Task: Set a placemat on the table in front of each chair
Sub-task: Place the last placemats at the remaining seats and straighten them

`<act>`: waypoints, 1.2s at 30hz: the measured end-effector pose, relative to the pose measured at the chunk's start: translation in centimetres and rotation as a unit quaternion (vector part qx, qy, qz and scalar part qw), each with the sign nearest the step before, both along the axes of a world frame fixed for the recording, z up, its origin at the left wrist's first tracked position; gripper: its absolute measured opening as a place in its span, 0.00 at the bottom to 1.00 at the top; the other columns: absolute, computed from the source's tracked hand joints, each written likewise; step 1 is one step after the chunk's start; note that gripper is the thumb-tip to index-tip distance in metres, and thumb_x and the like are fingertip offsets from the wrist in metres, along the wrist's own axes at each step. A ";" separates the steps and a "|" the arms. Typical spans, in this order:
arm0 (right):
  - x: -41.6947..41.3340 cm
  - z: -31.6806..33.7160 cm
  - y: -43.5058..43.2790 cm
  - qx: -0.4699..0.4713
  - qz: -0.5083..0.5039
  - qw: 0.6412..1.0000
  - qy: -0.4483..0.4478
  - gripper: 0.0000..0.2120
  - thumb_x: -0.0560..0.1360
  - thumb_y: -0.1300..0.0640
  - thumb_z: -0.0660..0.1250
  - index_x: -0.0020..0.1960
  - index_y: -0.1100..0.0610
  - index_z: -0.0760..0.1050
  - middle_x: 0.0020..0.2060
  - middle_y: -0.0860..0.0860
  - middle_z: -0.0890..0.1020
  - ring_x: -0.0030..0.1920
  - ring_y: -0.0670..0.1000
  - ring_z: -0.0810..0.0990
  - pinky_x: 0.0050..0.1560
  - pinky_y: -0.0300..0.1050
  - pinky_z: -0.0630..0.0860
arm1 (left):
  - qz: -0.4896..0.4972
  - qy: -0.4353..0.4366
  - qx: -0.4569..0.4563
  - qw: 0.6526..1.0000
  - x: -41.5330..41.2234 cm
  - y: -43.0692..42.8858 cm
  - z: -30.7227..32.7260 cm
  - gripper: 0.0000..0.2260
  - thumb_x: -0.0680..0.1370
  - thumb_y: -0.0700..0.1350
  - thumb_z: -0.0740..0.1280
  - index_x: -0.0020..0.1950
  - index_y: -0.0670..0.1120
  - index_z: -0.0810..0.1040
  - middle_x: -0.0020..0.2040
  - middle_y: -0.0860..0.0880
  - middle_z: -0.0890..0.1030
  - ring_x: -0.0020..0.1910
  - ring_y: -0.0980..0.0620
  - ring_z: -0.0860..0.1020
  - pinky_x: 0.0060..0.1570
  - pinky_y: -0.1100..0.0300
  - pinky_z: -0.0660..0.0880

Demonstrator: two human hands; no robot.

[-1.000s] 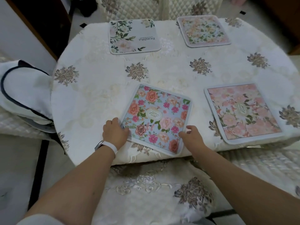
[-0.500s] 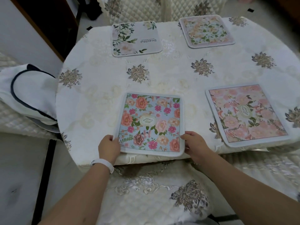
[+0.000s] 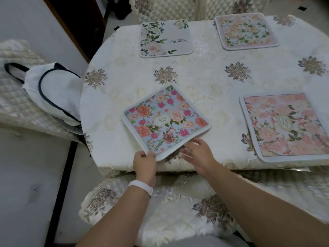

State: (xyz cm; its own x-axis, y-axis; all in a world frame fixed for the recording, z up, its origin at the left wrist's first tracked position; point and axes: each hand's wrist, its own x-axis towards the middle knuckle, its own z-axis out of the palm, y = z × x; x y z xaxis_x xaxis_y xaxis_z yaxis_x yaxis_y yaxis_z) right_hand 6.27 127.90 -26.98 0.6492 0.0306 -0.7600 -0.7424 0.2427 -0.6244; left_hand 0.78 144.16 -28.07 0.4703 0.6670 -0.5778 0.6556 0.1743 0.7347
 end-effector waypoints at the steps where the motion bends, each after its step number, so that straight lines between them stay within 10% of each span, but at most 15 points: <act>1: -0.2 -0.1 0.3 -0.002 -0.003 1.000 -0.003 0.16 0.75 0.65 0.68 0.61 0.55 0.71 0.51 0.58 0.84 0.44 0.55 0.84 0.43 0.49 0.83 | -0.020 -0.003 -0.028 0.999 -0.4 -1.1 0.0 0.04 0.79 0.43 0.66 0.48 0.43 0.74 0.48 0.43 0.80 0.47 0.42 0.80 0.48 0.46 0.80; 6: -1.1 -1.5 -0.2 -0.063 -0.012 0.997 -0.039 0.16 0.73 0.72 0.64 0.58 0.60 0.76 0.50 0.59 0.84 0.48 0.59 0.84 0.45 0.54 0.83 | -0.112 -0.021 -0.182 0.977 -1.3 -6.1 0.7 0.07 0.77 0.38 0.68 0.55 0.43 0.77 0.49 0.43 0.84 0.42 0.46 0.82 0.32 0.59 0.77; 13: -0.9 -2.2 -2.8 -0.152 0.020 0.987 -0.046 0.15 0.68 0.72 0.64 0.51 0.57 0.73 0.46 0.55 0.83 0.47 0.57 0.83 0.47 0.55 0.83 | -0.068 -0.030 -0.260 0.963 -0.5 -6.2 0.3 0.08 0.77 0.34 0.68 0.55 0.40 0.76 0.51 0.42 0.84 0.46 0.46 0.83 0.39 0.55 0.82; 19: -0.7 -1.6 -5.5 -0.221 0.105 0.968 -0.063 0.18 0.66 0.71 0.63 0.52 0.57 0.72 0.47 0.56 0.82 0.45 0.61 0.81 0.42 0.55 0.83 | 0.013 -0.081 -0.172 0.982 4.8 1.8 0.5 0.11 0.74 0.35 0.70 0.56 0.38 0.79 0.45 0.41 0.83 0.42 0.41 0.83 0.43 0.46 0.82; 28: -0.2 -1.2 -9.1 -0.372 0.211 0.898 -0.101 0.08 0.75 0.67 0.59 0.46 0.55 0.66 0.44 0.51 0.76 0.46 0.57 0.78 0.48 0.60 0.81 | -0.275 0.000 -0.076 0.958 7.0 4.9 0.5 0.20 0.75 0.38 0.71 0.65 0.47 0.73 0.50 0.45 0.83 0.44 0.46 0.84 0.43 0.48 0.82; 36: 0.1 -1.1 -8.8 -0.388 0.223 0.884 -0.135 0.09 0.77 0.65 0.60 0.56 0.60 0.69 0.49 0.54 0.78 0.50 0.57 0.78 0.51 0.54 0.78 | -0.264 -0.049 -0.025 0.963 4.7 4.4 -0.1 0.12 0.77 0.38 0.69 0.58 0.48 0.73 0.52 0.47 0.83 0.47 0.49 0.83 0.43 0.53 0.82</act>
State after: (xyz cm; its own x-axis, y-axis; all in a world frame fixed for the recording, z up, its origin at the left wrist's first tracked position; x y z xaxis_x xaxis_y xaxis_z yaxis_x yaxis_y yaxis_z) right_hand 6.36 119.11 -28.11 0.8648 -0.1332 -0.4842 -0.4549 -0.6162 -0.6430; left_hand 5.47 148.61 -28.19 0.7901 0.2930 -0.5384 0.5904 -0.1279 0.7969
